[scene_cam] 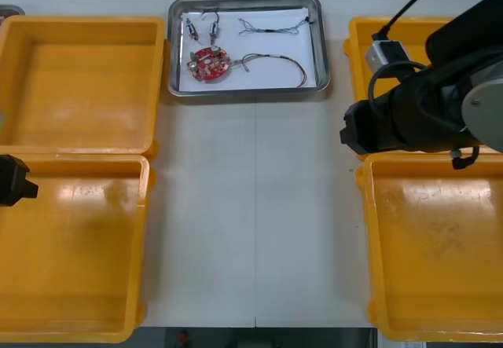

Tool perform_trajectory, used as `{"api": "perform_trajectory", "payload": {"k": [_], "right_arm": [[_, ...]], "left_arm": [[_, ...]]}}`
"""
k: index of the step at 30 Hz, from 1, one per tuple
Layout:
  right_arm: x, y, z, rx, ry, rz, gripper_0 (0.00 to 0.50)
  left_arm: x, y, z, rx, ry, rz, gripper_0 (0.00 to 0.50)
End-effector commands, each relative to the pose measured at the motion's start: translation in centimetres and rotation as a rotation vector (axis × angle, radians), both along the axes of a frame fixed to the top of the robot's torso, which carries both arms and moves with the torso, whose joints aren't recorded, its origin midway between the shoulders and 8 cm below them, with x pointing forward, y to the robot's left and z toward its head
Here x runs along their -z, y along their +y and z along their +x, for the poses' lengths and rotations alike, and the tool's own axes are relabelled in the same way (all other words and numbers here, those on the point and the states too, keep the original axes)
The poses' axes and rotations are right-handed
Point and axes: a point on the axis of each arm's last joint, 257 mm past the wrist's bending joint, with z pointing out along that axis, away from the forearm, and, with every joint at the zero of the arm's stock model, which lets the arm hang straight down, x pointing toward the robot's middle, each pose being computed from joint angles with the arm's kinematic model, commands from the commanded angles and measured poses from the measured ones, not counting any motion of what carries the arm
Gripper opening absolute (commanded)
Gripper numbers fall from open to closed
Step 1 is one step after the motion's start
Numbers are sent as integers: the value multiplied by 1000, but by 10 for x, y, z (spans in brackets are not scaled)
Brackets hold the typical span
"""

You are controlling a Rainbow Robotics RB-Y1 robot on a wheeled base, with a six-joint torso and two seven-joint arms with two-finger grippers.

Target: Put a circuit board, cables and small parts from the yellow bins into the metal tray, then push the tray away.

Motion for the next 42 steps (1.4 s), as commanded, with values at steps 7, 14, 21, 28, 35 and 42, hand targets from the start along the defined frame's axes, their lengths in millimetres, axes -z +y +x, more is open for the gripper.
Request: {"api": "perform_trajectory", "payload": {"k": [7, 14, 21, 28, 35, 42], "right_arm": [[0, -95, -22, 197, -22, -14, 500], [11, -137, -35, 258, 6, -57, 500], [22, -166, -44, 283, 41, -118, 500], [34, -196, -52, 263, 86, -194, 500], [43, -218, -61, 269, 133, -242, 500], [46, -223, -61, 287, 169, -195, 500]], "left_arm": [[-12, 14, -5, 4, -16, 50, 500], [-12, 14, -5, 4, -16, 50, 500], [-12, 14, -5, 4, -16, 50, 500], [-12, 14, -5, 4, -16, 50, 500], [-12, 14, -5, 4, -16, 50, 500], [-12, 14, -5, 4, -16, 50, 500]]}}
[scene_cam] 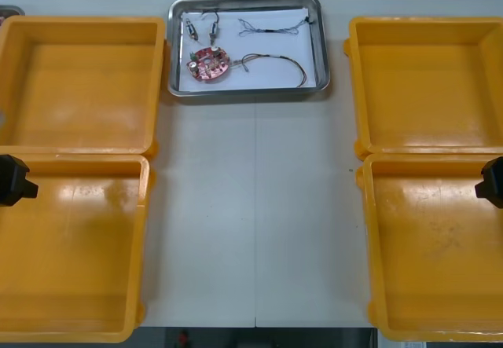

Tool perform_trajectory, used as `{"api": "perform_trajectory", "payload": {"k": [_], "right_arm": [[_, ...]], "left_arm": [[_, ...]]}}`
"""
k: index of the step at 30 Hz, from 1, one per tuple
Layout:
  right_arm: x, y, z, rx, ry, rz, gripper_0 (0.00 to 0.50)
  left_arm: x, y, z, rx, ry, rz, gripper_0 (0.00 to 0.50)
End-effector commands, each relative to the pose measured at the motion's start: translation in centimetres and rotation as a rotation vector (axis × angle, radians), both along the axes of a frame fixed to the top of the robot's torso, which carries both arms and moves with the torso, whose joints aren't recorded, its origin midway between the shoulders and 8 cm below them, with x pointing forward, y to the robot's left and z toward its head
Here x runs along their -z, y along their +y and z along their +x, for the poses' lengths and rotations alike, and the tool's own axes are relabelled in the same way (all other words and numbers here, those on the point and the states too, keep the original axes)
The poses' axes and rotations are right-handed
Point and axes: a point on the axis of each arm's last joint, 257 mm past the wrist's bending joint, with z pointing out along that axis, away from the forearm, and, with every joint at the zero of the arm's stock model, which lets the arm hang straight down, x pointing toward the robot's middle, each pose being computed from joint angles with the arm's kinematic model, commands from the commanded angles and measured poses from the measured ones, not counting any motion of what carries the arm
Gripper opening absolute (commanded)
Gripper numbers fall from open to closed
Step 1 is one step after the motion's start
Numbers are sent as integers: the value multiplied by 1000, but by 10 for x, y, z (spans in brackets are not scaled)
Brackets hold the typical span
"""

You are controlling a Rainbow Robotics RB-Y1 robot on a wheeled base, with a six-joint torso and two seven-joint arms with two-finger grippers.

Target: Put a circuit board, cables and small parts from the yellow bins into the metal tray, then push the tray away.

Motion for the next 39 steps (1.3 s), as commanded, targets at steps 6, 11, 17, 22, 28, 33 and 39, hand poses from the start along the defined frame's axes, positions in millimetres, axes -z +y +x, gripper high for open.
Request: {"api": "perform_trajectory", "payload": {"k": [6, 11, 17, 22, 28, 33, 39], "right_arm": [[-17, -15, -1, 49, 0, 80, 500], [-21, -16, 0, 58, -12, 92, 500], [-23, -14, 0, 61, -18, 114, 500], [-23, -12, -1, 58, -19, 122, 500], [-23, -12, -1, 58, -19, 122, 500], [-23, -12, -1, 58, -19, 122, 500], [-23, -12, -1, 58, -19, 122, 500]], "left_arm": [[-12, 14, -4, 4, -16, 50, 500], [-12, 14, -4, 4, -16, 50, 500], [-12, 14, -4, 4, -16, 50, 500], [-12, 14, -4, 4, -16, 50, 500], [-12, 14, -4, 4, -16, 50, 500], [-12, 14, -4, 4, -16, 50, 500], [-12, 14, -4, 4, -16, 50, 500]]}}
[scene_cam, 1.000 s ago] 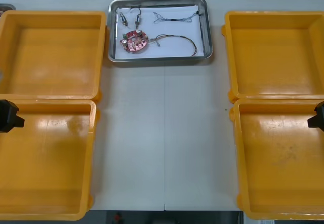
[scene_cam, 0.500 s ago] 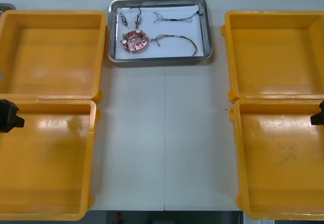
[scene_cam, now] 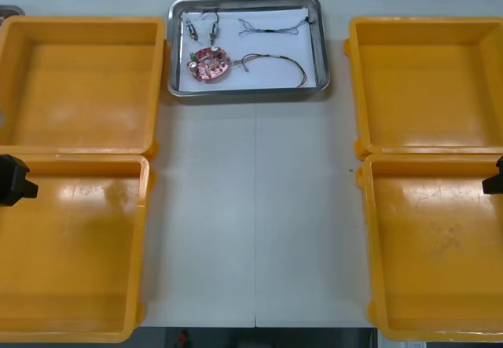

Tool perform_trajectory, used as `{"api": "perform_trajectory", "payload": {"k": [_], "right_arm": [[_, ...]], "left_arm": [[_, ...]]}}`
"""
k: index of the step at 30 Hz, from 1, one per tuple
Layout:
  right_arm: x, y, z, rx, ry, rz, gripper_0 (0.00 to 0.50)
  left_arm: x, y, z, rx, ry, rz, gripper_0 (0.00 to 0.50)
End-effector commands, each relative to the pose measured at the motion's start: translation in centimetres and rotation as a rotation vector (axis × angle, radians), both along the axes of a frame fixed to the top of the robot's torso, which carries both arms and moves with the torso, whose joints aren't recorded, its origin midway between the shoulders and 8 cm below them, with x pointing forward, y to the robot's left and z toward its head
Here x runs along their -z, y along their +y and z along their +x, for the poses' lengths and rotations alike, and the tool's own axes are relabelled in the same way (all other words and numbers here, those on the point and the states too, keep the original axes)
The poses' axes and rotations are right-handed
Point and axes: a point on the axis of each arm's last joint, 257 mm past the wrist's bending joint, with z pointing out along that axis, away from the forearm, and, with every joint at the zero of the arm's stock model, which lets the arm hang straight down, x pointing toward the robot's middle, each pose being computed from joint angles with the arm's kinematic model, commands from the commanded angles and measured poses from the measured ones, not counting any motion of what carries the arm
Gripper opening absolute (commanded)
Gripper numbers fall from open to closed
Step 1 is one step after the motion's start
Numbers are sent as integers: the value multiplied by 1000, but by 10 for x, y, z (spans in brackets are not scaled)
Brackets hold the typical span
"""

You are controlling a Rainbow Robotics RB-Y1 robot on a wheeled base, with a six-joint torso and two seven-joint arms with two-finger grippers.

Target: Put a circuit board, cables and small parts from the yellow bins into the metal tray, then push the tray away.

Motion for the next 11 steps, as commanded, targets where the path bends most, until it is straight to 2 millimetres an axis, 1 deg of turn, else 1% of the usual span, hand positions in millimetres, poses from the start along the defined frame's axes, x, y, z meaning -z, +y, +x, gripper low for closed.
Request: {"api": "perform_trajectory", "payload": {"k": [1, 11], "right_arm": [[-13, -11, 2, 43, -26, -4, 500], [-13, -11, 2, 43, -26, -4, 500]], "left_arm": [[-12, 14, -4, 4, -16, 50, 500], [-12, 14, -4, 4, -16, 50, 500]]}}
